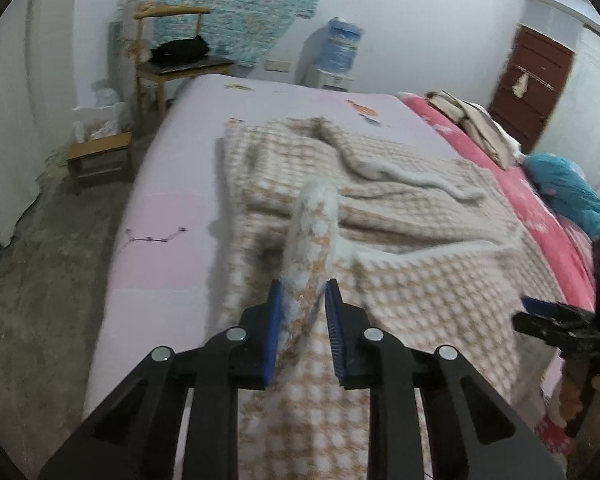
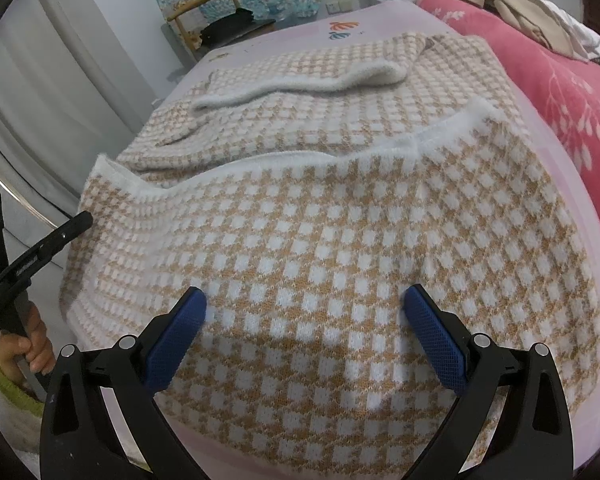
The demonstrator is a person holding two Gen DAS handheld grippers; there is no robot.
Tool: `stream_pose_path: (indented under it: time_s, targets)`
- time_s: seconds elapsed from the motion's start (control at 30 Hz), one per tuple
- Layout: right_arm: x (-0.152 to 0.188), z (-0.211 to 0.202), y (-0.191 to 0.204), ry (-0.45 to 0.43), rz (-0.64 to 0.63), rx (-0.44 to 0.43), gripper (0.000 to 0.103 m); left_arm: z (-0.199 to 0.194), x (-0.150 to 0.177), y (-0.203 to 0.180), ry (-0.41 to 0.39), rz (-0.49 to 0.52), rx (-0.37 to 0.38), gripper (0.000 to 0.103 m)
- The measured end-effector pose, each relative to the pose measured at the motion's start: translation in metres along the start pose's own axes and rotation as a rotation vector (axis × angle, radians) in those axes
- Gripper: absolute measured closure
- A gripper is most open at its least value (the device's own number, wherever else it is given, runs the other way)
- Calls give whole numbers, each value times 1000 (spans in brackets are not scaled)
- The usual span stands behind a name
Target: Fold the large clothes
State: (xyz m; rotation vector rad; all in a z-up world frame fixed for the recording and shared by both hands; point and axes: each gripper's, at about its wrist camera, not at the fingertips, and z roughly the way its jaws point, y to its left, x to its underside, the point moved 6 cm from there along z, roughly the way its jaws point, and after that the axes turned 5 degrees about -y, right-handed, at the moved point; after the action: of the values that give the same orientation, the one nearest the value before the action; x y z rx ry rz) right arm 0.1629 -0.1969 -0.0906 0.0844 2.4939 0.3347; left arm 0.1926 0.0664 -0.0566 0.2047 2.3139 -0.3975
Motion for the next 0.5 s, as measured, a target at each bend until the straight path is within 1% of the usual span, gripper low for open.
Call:
stream_pose_path:
  time_s: [0.07, 0.2, 0.3, 0.5]
  targets:
    - [0, 0, 0, 0, -1, 2, 8, 8, 2, 0, 18, 9, -4, 82]
    - [1, 0, 1, 1, 0, 3, 8, 22, -2, 6, 40, -20, -16, 82]
    - [0, 1, 2, -4, 2, 8, 8, 30, -6, 9, 60, -22, -50, 82]
    - [1, 1, 1, -4, 1, 8, 8, 45, -5, 12, 129, -25, -109, 82]
